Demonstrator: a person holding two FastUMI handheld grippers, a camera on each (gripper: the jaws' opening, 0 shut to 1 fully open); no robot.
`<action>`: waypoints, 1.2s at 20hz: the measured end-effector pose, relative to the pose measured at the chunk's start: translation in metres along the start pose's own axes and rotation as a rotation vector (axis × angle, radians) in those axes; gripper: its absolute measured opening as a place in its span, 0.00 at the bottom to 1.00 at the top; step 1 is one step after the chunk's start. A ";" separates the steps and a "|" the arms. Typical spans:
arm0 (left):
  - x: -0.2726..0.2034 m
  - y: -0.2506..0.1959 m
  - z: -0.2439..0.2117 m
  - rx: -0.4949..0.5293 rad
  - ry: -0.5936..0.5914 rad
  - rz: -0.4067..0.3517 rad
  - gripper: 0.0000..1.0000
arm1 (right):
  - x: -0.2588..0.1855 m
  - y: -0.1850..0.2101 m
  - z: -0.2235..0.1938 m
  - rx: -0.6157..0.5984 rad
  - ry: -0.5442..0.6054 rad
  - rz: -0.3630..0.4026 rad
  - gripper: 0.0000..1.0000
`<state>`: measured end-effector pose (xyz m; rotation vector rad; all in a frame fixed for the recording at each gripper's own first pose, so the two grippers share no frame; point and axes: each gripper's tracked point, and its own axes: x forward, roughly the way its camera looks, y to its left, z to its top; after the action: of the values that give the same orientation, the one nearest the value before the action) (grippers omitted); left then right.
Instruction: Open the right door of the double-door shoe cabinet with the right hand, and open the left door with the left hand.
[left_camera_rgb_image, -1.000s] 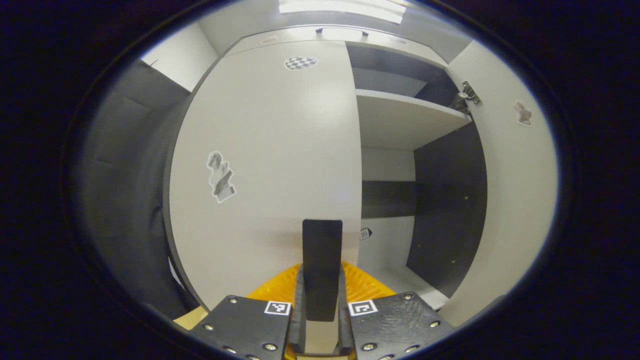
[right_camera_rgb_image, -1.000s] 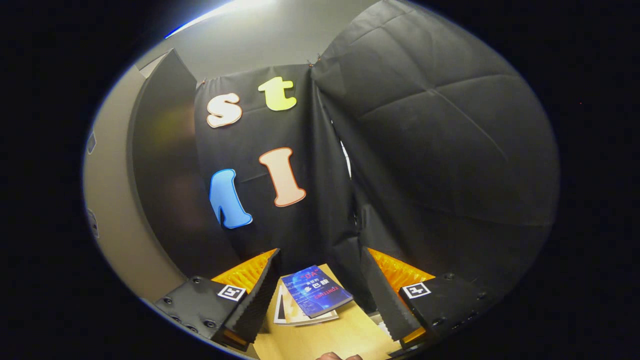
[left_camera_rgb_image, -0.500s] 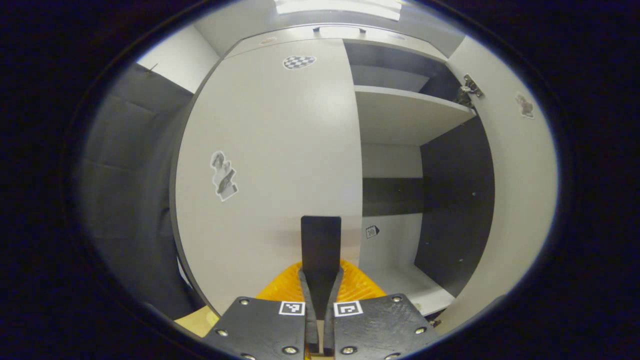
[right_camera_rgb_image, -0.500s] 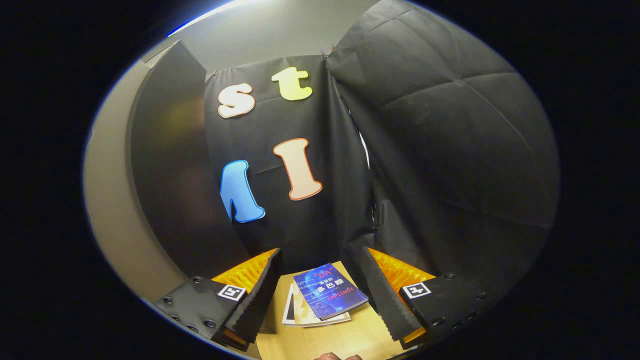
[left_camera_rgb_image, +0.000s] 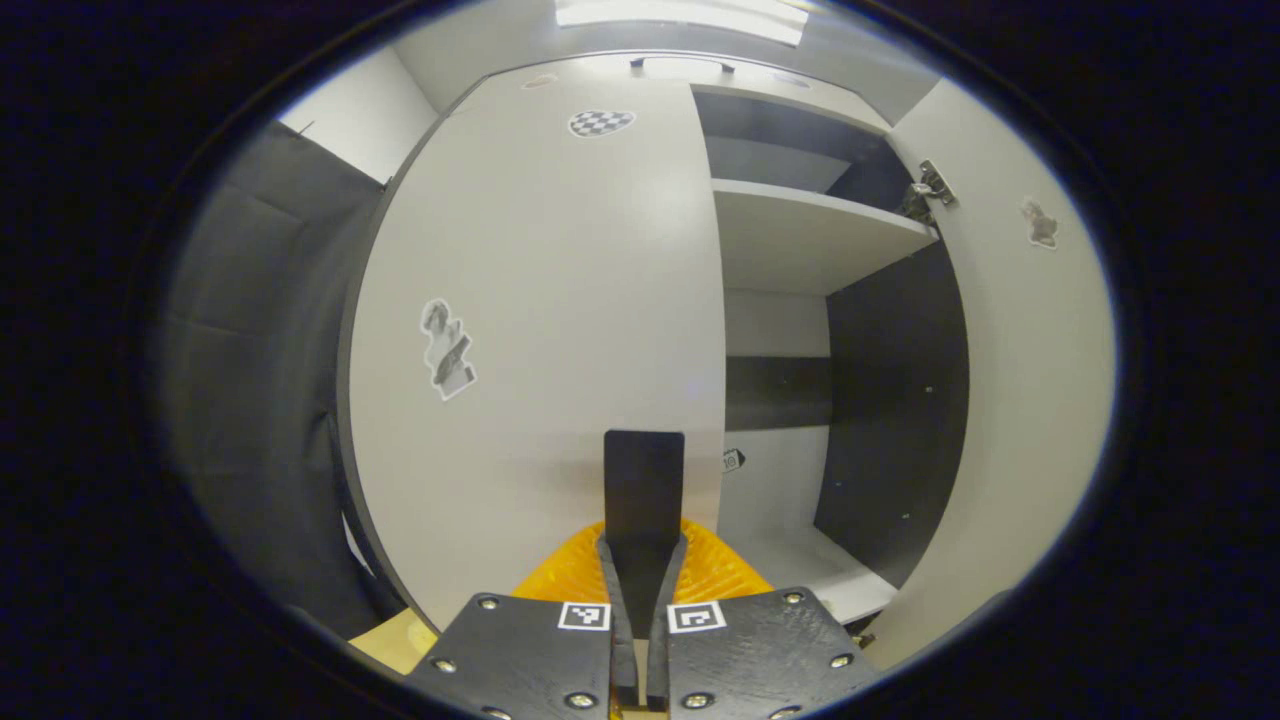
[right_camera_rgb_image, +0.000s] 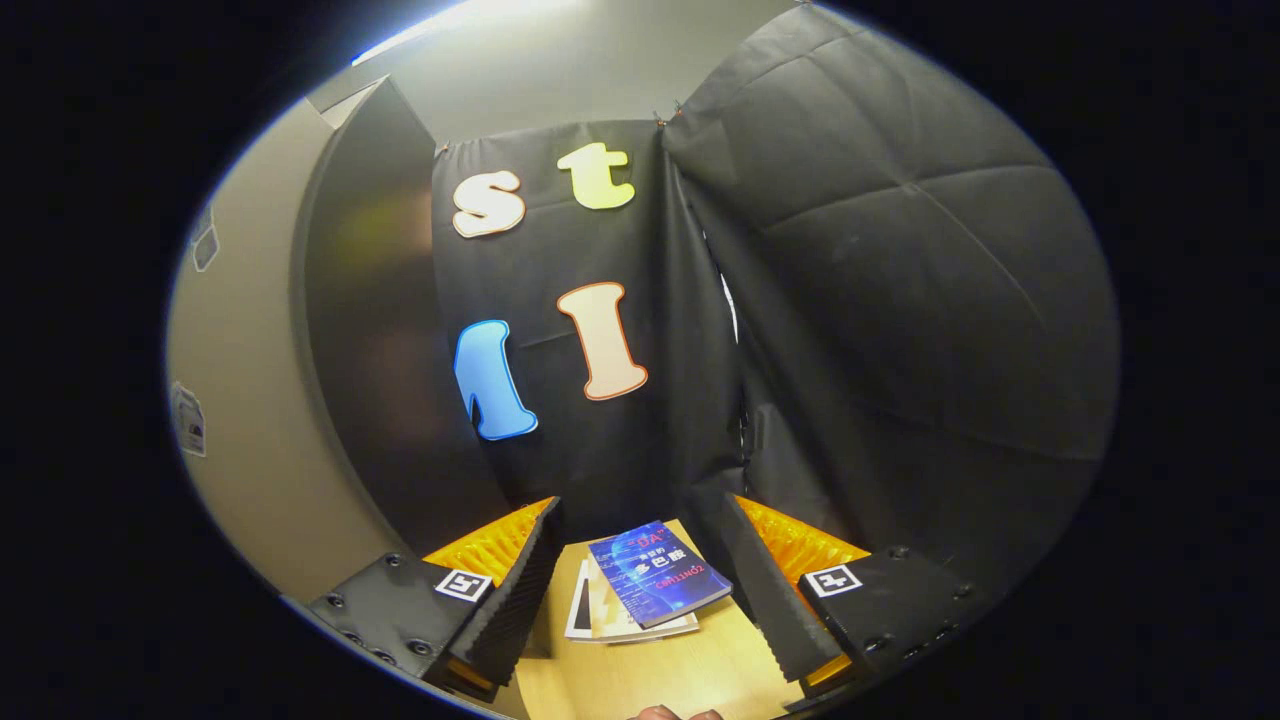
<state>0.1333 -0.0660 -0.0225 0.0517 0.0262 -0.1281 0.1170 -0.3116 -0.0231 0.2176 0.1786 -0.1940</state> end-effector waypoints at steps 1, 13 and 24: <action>-0.004 0.000 0.001 -0.004 -0.001 -0.009 0.06 | -0.009 0.004 -0.001 0.001 0.000 -0.002 0.98; -0.058 0.018 0.008 -0.027 -0.008 -0.203 0.06 | -0.144 0.060 -0.034 0.004 -0.043 -0.118 0.92; -0.115 0.074 0.011 -0.036 -0.058 -0.246 0.06 | -0.212 0.107 -0.056 -0.015 -0.065 -0.140 0.98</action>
<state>0.0288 0.0211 -0.0048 0.0081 -0.0235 -0.3752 -0.0740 -0.1603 -0.0143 0.1833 0.1304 -0.3386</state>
